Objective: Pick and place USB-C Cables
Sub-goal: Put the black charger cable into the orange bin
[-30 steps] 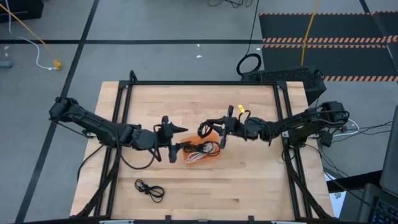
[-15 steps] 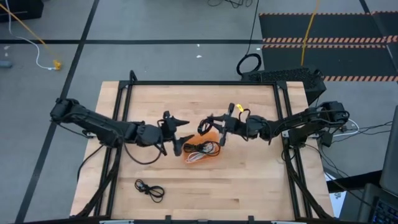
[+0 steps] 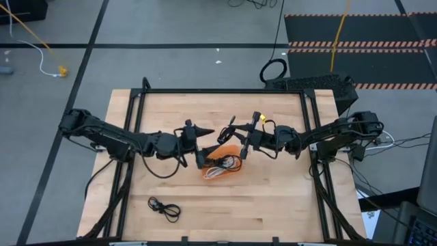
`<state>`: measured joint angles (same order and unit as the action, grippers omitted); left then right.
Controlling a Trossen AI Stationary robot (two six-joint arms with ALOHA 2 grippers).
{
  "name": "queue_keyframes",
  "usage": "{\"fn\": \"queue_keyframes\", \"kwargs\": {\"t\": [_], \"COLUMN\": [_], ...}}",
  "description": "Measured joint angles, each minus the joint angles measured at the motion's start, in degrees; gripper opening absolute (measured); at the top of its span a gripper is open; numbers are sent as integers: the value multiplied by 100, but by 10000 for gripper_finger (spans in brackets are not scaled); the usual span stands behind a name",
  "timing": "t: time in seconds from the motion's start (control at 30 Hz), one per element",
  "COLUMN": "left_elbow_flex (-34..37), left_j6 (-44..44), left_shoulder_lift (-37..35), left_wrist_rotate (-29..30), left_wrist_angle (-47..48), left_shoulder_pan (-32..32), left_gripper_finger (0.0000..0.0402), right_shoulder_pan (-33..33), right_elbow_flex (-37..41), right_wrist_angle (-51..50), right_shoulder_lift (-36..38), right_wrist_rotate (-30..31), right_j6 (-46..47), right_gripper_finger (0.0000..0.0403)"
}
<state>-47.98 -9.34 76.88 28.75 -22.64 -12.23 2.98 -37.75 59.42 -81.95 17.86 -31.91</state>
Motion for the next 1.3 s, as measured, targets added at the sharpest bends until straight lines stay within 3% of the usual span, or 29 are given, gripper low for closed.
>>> {"fn": "queue_keyframes", "kwargs": {"t": [0.23, 0.37, 0.5, 0.77, 0.93, 1.13, 1.3], "left_elbow_flex": [1, 1, 1, 1, 1, 1, 1], "left_j6": [-106, -14, 3, 130, 116, 65, 63], "left_shoulder_lift": [287, 271, 278, 278, 278, 278, 278], "left_wrist_rotate": [-82, -69, -156, -380, -453, -558, -560], "left_wrist_angle": [-336, -494, -478, -449, -427, -428, -437], "left_shoulder_pan": [78, 109, 120, 125, 125, 116, 101], "left_gripper_finger": [307, 281, 217, 31, 29, 29, 29], "right_shoulder_pan": [0, 6, 7, 4, 7, 11, 52], "right_elbow_flex": [2, 2, 2, 2, 2, 2, 2], "right_wrist_angle": [121, 154, 150, 168, 62, 43, -17], "right_shoulder_lift": [-2, -1, 0, -1, 0, 0, 0], "right_wrist_rotate": [-311, -311, -388, -718, -748, -637, -608], "right_j6": [-204, -198, -195, -64, 700, 2153, 2371], "right_gripper_finger": [35, 35, 35, 35, 51, 119, 161]}}
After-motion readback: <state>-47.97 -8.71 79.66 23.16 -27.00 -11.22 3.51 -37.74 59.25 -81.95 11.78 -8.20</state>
